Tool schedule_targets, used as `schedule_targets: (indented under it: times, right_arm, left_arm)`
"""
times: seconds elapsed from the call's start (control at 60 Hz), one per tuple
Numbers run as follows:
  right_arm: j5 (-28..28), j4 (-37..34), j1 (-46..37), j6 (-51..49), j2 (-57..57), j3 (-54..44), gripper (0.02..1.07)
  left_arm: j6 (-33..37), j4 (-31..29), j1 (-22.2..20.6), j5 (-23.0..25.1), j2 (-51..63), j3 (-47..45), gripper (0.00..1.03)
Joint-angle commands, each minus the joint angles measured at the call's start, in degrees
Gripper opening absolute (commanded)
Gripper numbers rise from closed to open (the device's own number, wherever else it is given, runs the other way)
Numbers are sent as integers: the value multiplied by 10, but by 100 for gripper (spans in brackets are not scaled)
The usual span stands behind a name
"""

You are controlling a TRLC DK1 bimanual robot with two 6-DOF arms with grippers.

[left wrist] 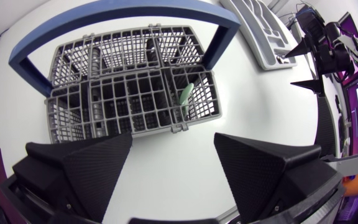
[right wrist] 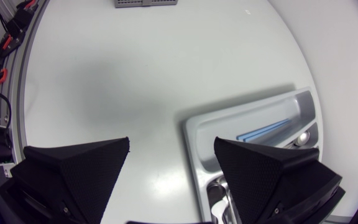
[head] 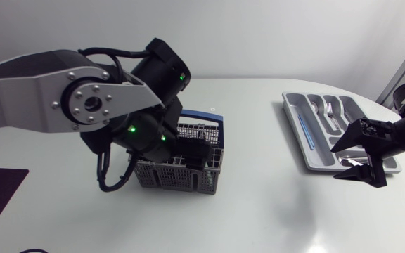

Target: Unload the cutlery basket into the drawer organizer.

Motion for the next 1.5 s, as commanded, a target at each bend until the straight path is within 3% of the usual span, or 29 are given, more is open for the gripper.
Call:
schedule_targets:
  times: [0.0, 0.367, 0.633, 0.917, 0.967, 1.083, 1.183, 1.483]
  right_arm:
    - [-8, -7, 22, 24, -25, -39, 101]
    - [-85, 18, 120, 209, -140, -113, 101]
    - [-75, 110, 227, 435, -226, -152, 97]
    - [-63, 112, 271, 480, -252, -162, 97]
    - [-63, 112, 271, 480, -252, -166, 97]
    - [-63, 113, 272, 480, -252, -173, 97]
    - [-63, 116, 275, 479, -254, -181, 97]
    - [-62, 121, 274, 470, -259, -189, 97]
  left_arm:
    - [34, 6, -9, -13, 20, 27, 92]
    - [93, 30, -21, -42, 39, 38, 92]
    - [133, 43, -29, -56, 46, 36, 92]
    - [175, 43, -26, -83, 72, 49, 91]
    - [183, 43, -26, -85, 78, 51, 84]
    - [191, 50, -19, -86, 91, 61, 57]
    - [194, 50, -14, -86, 102, 69, 41]
    - [198, 57, -18, -85, 125, 79, 38]
